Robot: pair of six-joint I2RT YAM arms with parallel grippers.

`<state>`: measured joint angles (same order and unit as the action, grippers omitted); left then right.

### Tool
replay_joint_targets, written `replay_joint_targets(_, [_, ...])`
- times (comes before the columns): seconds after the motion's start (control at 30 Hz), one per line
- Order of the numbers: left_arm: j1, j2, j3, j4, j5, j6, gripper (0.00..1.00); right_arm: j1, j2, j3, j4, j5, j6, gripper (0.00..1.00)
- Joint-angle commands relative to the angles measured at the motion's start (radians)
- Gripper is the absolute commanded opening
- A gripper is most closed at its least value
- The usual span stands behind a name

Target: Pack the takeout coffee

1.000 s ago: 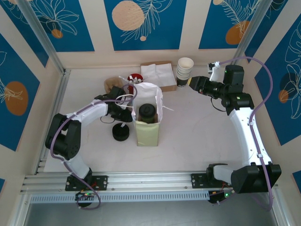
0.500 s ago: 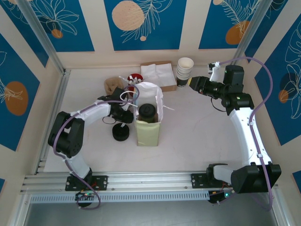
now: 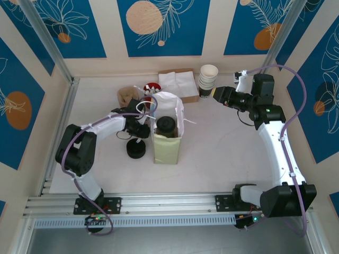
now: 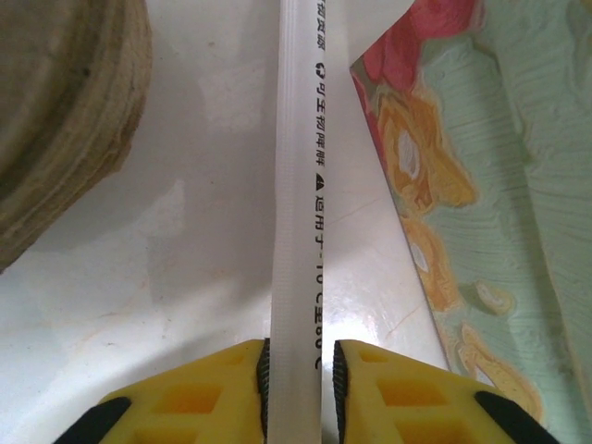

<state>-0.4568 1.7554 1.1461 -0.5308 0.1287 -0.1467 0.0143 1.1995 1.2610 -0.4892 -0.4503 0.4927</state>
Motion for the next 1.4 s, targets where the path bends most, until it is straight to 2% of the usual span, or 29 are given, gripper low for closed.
replay_joint_targets(0.0, [-0.014,0.010,-0.008,-0.006,-0.017,0.020,0.23,-0.005,-0.024,-0.010,-0.004,-0.024,-0.009,0.32])
replay_joint_targets(0.57, [-0.017,-0.055,-0.009,-0.014,-0.021,0.015,0.14,-0.004,-0.024,-0.010,-0.002,-0.024,-0.006,0.33])
replay_joint_targets(1.2, [-0.026,-0.288,0.007,-0.164,-0.059,-0.001,0.12,-0.004,-0.028,-0.008,0.002,-0.027,-0.002,0.33])
replay_joint_targets(1.37, [-0.026,-0.365,0.023,-0.222,-0.108,-0.023,0.12,-0.002,-0.031,-0.008,0.003,-0.028,0.001,0.33])
